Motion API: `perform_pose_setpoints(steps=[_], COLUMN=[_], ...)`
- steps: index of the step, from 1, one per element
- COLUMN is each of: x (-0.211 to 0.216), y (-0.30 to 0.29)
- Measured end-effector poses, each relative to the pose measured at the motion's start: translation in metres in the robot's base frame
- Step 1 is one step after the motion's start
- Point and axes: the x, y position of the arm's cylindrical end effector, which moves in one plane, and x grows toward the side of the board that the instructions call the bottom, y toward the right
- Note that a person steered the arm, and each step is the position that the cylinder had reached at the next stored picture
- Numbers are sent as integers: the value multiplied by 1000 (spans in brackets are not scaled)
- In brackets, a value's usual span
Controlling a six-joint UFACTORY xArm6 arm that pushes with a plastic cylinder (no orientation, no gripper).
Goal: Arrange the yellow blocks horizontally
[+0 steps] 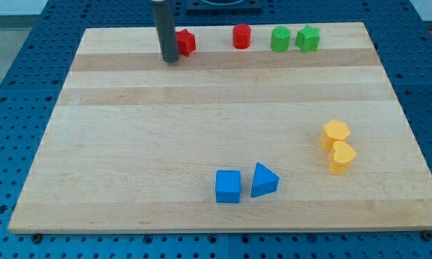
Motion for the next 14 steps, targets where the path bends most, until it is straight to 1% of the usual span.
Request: perform_pose_setpoints(steps=[1, 2, 3, 4, 5, 6, 8, 10, 11, 12, 13, 14], x=[-24, -21, 74, 121, 140, 146, 146, 146, 149, 168, 156, 133], y=[19, 29, 21, 63, 75, 75, 31, 3, 0, 75, 156, 205])
